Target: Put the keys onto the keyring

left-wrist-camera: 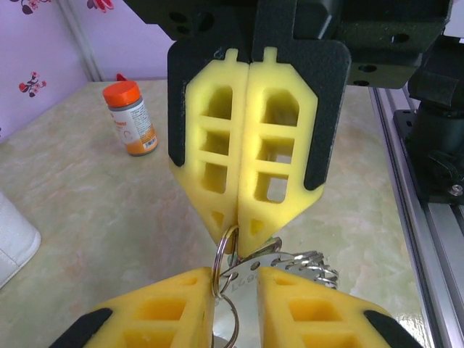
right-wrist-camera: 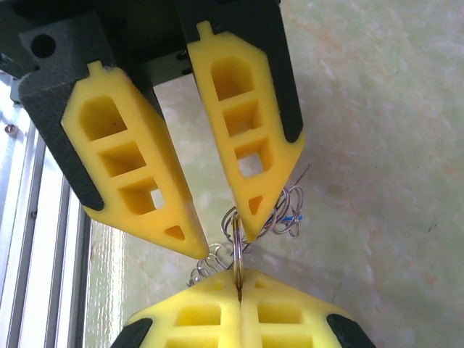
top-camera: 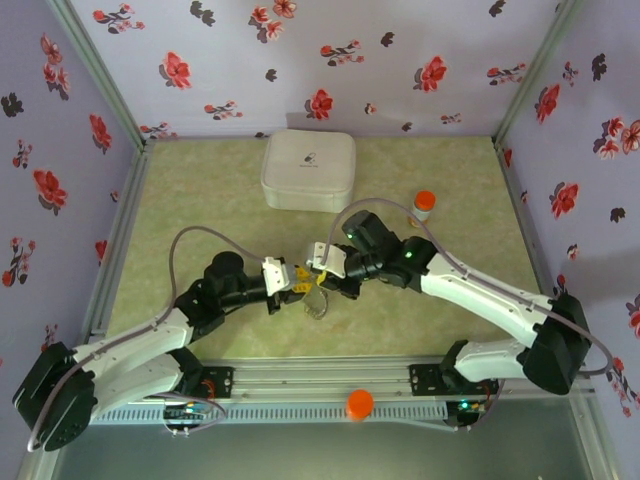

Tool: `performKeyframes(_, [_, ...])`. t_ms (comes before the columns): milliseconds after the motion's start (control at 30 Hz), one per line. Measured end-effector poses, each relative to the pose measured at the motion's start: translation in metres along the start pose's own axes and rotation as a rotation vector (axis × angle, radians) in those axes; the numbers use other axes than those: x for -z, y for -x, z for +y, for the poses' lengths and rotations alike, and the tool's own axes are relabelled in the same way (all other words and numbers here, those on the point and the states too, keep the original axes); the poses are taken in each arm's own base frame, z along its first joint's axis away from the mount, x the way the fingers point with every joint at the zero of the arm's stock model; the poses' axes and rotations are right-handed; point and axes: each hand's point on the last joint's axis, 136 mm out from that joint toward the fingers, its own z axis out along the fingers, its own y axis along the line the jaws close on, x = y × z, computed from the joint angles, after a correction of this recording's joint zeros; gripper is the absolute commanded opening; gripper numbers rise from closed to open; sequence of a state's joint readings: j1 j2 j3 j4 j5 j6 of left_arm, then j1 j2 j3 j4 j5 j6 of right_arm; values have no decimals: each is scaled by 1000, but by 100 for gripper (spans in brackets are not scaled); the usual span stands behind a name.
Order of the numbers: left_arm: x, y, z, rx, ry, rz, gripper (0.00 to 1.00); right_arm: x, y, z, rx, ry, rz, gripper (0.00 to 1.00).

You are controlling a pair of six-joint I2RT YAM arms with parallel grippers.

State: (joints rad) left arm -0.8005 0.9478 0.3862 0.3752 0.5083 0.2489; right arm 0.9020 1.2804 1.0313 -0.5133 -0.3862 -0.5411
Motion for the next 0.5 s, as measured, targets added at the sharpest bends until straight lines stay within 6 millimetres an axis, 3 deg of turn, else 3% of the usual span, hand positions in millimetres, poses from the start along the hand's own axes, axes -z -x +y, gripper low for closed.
performKeyframes(267, [0,1,0,-10,-8,34,14,-1,2,4,50,0,78,0])
performKeyframes(433, [1,0,0,-20,-14,43,0,0,1,4,61,-12,98,0])
performKeyframes(500, [1,0,0,-23,-14,42,0,0,1,4,61,-14,99,5])
